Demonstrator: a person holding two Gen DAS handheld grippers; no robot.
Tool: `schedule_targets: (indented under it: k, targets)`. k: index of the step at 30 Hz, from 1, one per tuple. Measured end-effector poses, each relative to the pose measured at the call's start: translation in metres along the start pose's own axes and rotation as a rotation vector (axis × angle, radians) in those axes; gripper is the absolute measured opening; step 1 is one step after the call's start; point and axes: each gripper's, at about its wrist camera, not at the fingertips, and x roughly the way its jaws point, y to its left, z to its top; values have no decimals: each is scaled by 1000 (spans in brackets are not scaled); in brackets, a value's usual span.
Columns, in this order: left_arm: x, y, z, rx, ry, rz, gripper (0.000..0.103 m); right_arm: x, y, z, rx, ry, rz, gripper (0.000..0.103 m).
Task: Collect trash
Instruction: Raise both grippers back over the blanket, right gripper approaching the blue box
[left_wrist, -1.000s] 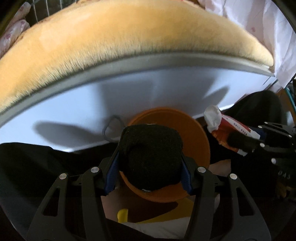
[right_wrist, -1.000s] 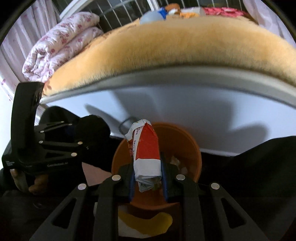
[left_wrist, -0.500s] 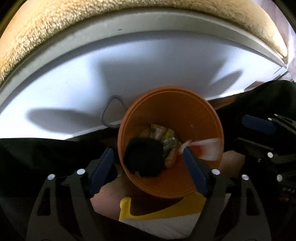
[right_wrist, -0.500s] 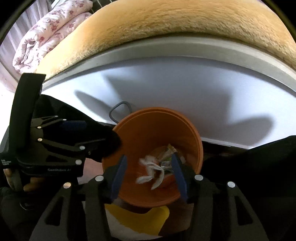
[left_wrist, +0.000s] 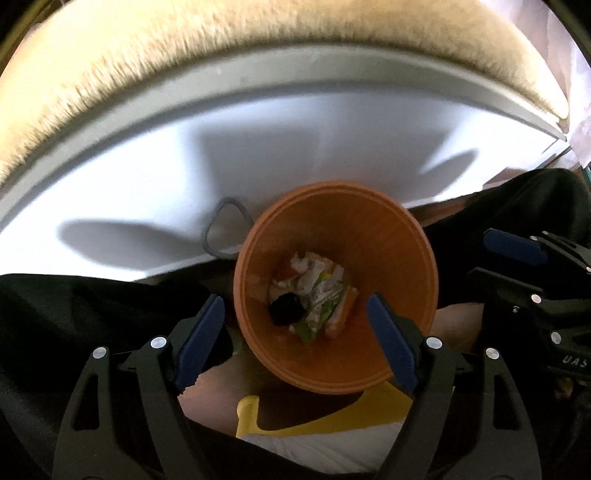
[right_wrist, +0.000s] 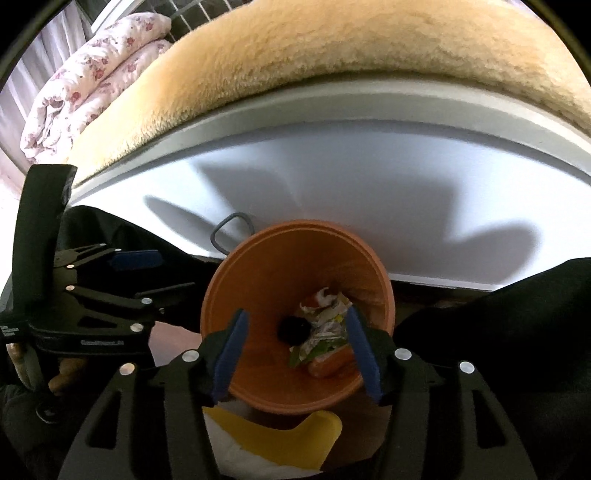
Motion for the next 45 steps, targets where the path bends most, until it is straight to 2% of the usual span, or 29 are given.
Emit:
schedule_targets:
  k: [4,7,8,12,13,16,20,24,29,35,39,41,43,45]
  targets:
    - [-35,0,3,0,-116,22,78,-25,4,3,-21,-79,-24,61]
    - [-77,4,8,-3,-248,42,79,-59,10,13,-64,-168,-32,70]
    - [-92,7,12,-1,-293,33,82,-73,12,21,-85,-204,-38,70]
    - [-139,21,38,-26,-459,32,91,-111,18,61,-153,-298,-36,72]
    - [-148,25,50,-33,-500,61,92,-118,19,73,-166,-319,-42,72]
    - [-152,35,83,-48,-556,119,92,-130,26,117,-225,-388,-66,72]
    - [-139,50,127,-86,-558,112,92,-121,31,187,-278,-423,-65,72]
    - [-128,61,151,-109,-553,83,92,-95,26,265,-313,-419,-89,72]
    - [-105,74,174,-122,-519,80,92,-50,9,335,-339,-360,-138,72]
    - [-76,88,183,-162,-456,54,92,-2,-4,369,-399,-286,-189,70]
    - [-69,90,185,-161,-450,57,92,20,-5,386,-420,-253,-210,68]
    - [-68,89,186,-156,-452,68,92,30,-2,393,-439,-237,-227,58]
    - [-67,87,186,-152,-449,77,92,38,4,394,-461,-224,-239,32]
    - [-66,86,186,-147,-448,84,92,45,13,395,-494,-204,-264,24]
